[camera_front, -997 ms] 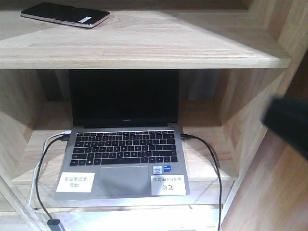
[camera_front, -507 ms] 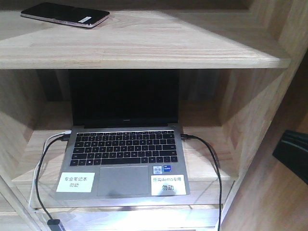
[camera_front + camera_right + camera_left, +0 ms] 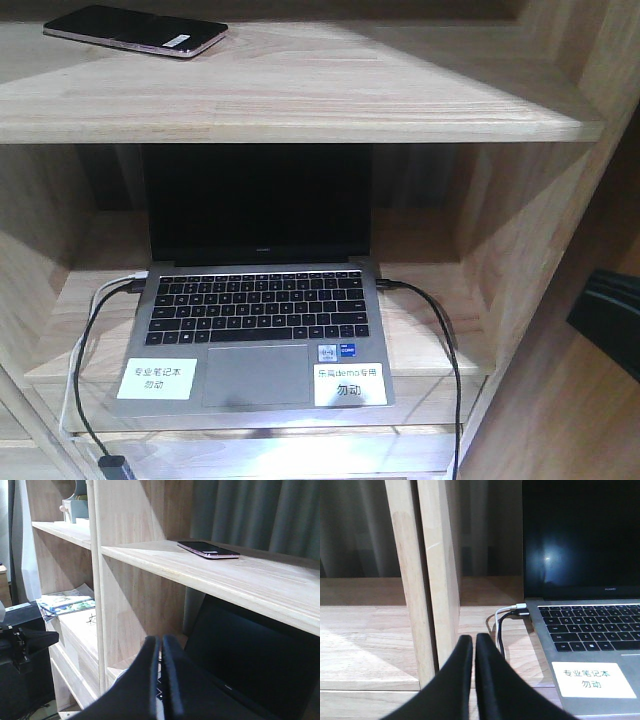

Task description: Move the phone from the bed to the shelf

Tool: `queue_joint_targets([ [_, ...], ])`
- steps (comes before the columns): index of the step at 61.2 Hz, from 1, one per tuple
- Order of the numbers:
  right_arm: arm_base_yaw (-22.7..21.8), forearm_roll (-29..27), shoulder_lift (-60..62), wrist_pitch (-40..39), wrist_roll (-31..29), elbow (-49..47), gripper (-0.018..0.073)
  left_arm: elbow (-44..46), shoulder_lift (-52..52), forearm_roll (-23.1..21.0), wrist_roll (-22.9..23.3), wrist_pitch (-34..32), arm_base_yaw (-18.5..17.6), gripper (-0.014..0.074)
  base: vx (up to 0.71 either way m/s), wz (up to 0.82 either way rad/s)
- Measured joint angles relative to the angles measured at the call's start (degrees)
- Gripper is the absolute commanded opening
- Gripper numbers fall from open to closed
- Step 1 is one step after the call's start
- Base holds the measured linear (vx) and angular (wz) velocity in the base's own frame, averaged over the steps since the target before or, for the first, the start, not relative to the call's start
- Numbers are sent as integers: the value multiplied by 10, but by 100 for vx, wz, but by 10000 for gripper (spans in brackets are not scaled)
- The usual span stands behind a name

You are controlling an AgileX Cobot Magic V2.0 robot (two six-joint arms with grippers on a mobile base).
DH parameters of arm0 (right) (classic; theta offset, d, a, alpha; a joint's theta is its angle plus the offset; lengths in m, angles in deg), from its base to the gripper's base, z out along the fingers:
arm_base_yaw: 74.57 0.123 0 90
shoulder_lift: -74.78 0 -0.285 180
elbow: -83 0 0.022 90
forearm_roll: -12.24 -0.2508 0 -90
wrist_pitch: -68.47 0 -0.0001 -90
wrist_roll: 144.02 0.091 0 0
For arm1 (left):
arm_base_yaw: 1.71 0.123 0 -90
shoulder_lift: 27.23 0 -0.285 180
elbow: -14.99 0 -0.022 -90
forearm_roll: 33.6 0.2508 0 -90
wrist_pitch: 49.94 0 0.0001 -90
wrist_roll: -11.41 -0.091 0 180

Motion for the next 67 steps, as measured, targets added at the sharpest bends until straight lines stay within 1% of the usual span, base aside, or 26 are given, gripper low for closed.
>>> queue_joint_targets([
  [9,0,3,1,-17,0,0,-4,0,0,0,0,0,0,1,0,0],
  [16,0,25,3,-42,8,0,-4,0,0,0,0,0,0,1,0,0],
  [22,0,71,5,-57,47,2,-4,0,0,0,0,0,0,1,0,0],
  [31,-11,161,19,-86,155,33,-4,0,0,0,0,0,0,1,0,0],
  [40,-46,257,56,-112,293,92,-4,0,0,0,0,0,0,1,0,0],
  [44,-63,300,77,-118,345,116,-4,0,0,0,0,0,0,1,0,0],
  [50,-89,381,107,-122,415,143,-4,0,0,0,0,0,0,1,0,0],
  [54,-111,422,126,-122,448,157,-4,0,0,0,0,0,0,1,0,0],
  [58,-131,445,145,-122,467,169,-4,0,0,0,0,0,0,1,0,0],
  [67,-201,460,182,-122,476,194,-4,0,0,0,0,0,0,1,0,0],
])
